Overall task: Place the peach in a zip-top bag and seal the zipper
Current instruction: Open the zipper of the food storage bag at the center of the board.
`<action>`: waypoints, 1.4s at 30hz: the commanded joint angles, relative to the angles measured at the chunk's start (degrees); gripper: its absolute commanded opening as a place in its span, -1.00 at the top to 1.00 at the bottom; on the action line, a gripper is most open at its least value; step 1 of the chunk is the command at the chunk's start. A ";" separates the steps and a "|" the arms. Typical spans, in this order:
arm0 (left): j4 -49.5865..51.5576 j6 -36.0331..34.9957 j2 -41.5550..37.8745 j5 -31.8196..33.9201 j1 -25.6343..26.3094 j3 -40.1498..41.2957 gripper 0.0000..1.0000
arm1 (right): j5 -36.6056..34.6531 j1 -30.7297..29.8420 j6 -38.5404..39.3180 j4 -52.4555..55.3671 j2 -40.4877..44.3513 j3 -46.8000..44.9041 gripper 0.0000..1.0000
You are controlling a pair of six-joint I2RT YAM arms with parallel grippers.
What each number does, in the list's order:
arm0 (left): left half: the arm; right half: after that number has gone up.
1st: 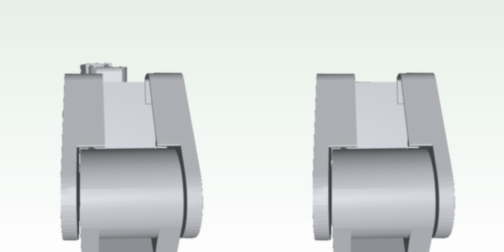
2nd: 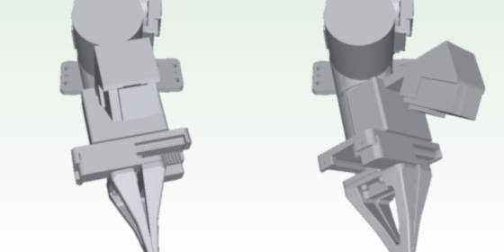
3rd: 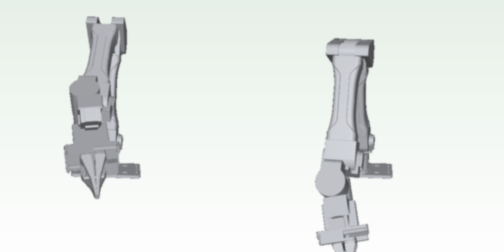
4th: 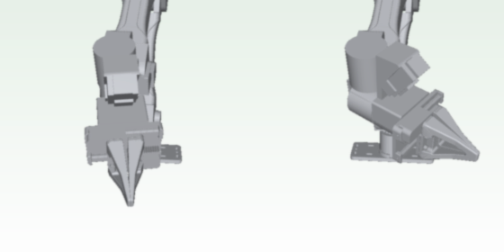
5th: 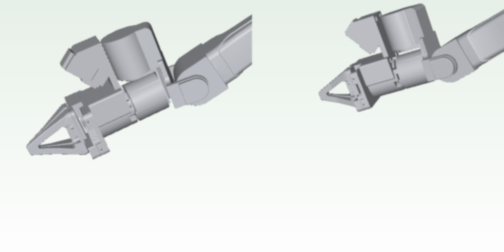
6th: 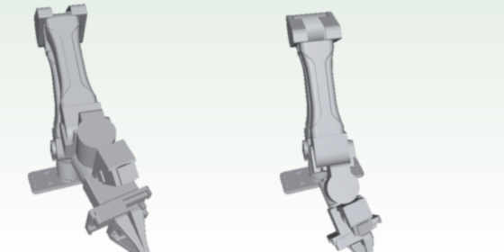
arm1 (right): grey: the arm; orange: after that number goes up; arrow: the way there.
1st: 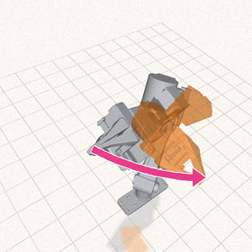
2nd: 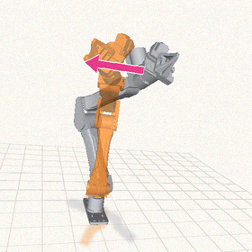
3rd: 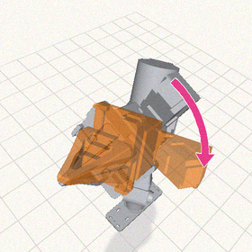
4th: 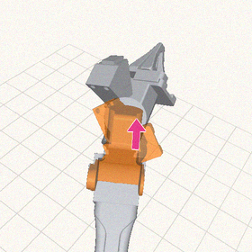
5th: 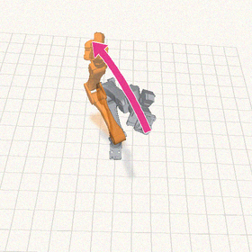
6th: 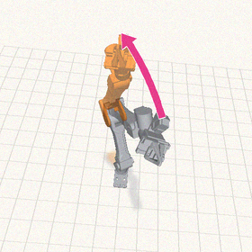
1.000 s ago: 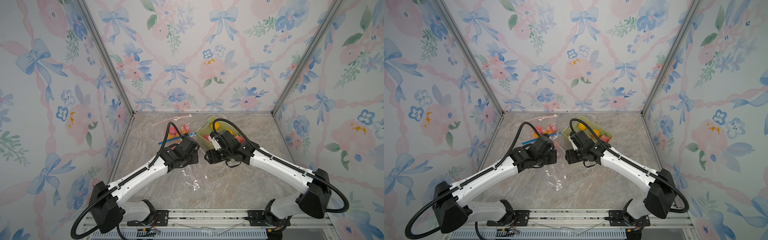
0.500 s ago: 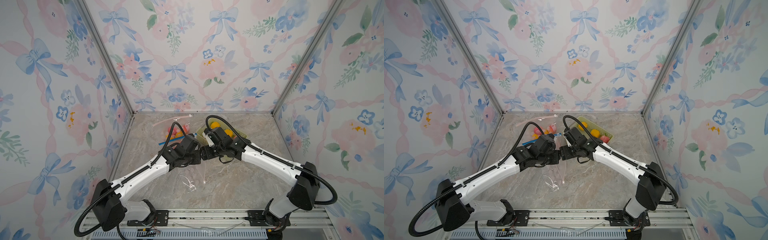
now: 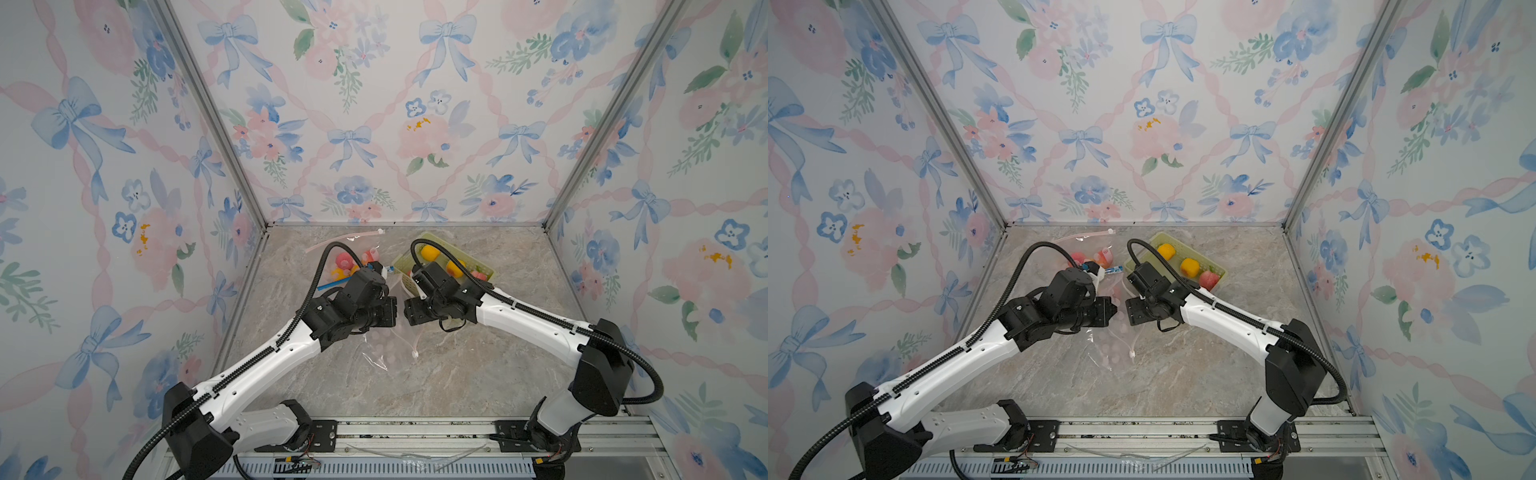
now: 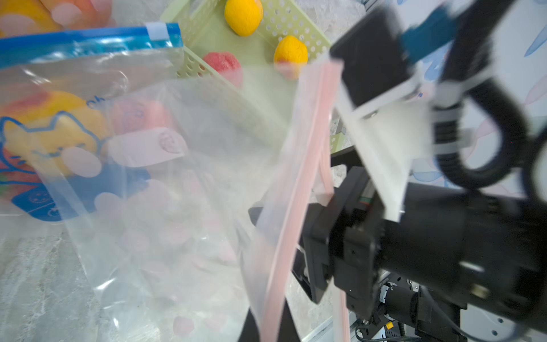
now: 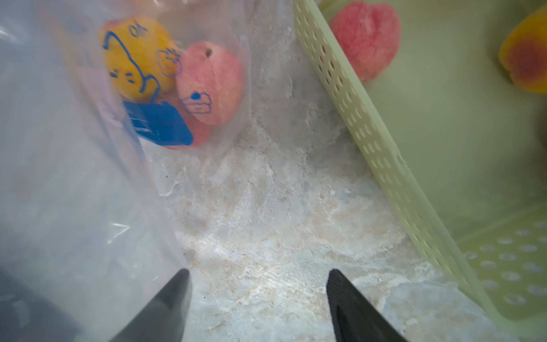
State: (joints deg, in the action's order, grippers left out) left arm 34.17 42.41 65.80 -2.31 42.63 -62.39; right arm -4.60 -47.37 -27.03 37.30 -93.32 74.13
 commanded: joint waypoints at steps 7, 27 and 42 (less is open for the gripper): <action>9.58 -2.42 0.67 -6.52 -3.83 -4.79 1.00 | 0.42 5.09 1.85 7.57 1.27 -4.50 -0.21; 9.40 -1.57 10.28 -3.28 -3.96 -6.38 1.00 | 9.67 5.40 1.38 -1.53 9.14 4.32 -0.52; 8.73 2.91 8.41 3.32 -3.96 -5.30 1.00 | 0.32 20.49 1.78 -3.34 -13.57 20.18 -0.58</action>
State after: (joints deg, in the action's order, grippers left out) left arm 42.59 43.53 75.90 -1.58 38.98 -67.42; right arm -2.35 -27.62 -25.32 33.93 -102.54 91.29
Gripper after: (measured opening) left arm 0.047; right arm 0.791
